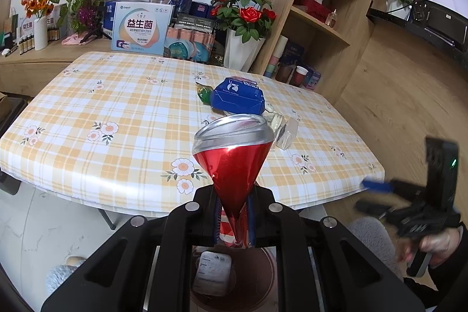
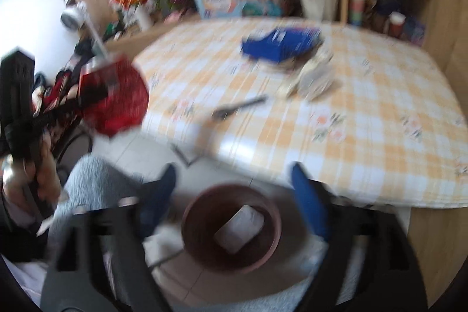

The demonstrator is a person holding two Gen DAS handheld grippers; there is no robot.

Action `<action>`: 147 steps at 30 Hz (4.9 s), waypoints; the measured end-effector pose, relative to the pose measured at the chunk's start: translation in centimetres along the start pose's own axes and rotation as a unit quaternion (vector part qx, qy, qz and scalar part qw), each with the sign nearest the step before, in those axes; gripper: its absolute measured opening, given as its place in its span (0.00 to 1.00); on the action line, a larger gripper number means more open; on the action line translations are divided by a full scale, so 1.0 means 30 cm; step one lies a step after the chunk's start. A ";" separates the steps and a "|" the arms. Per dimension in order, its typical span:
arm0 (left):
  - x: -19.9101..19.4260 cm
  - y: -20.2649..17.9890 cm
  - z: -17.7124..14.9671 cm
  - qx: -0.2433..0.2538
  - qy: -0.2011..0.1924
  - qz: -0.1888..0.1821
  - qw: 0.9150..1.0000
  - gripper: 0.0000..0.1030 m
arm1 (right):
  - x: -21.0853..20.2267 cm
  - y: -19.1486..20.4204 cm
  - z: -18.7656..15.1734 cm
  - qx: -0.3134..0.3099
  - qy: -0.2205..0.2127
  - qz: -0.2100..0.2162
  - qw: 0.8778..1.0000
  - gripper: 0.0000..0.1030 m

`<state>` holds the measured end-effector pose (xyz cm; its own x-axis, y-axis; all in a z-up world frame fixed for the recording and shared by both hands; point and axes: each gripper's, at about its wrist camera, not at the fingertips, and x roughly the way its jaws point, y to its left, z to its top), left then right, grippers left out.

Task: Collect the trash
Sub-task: 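Lower the crushed red can into the brown bin and open the left gripper, then grasp the clear plastic box with the right gripper while the left gripper grasps the blue coffee bag, then lift the blue coffee bag with the left gripper, carry it over the bin, open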

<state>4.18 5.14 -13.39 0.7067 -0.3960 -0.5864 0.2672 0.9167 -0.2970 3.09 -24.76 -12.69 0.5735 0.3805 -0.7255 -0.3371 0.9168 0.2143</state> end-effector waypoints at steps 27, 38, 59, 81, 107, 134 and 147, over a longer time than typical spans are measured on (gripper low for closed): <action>0.096 -0.144 -0.078 0.079 0.063 -0.039 0.994 0.78 | -0.170 -0.183 0.075 0.088 -0.115 -0.136 0.980 0.94; 0.005 0.054 0.009 0.021 -0.025 0.094 0.995 0.94 | -0.151 -0.189 0.063 0.061 -0.101 -0.172 0.978 0.95; 0.229 -0.004 0.053 0.071 0.025 0.042 0.996 0.94 | 0.062 -0.275 0.084 0.081 -0.045 -0.130 0.987 0.95; 0.596 0.008 0.291 0.048 0.051 0.016 0.997 0.94 | 0.505 -0.435 0.346 0.172 0.000 -0.110 0.979 0.93; 0.757 0.025 0.307 0.000 0.082 -0.013 0.997 0.90 | 0.623 -0.590 0.282 0.221 0.042 -0.079 0.971 0.30; 1.140 0.285 0.500 -0.205 0.158 -0.097 0.961 0.59 | 0.614 -0.592 0.272 0.184 0.036 -0.078 0.979 0.29; 1.181 0.275 0.438 -0.241 0.178 -0.142 0.943 0.58 | 0.621 -0.597 0.282 0.184 0.033 -0.079 0.979 0.29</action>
<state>40.03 -0.62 -26.71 0.3637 -0.6939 -0.6215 0.0226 0.6736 -0.7388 26.13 -33.06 -24.53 0.5438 0.2332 -0.8062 0.0508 0.9497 0.3090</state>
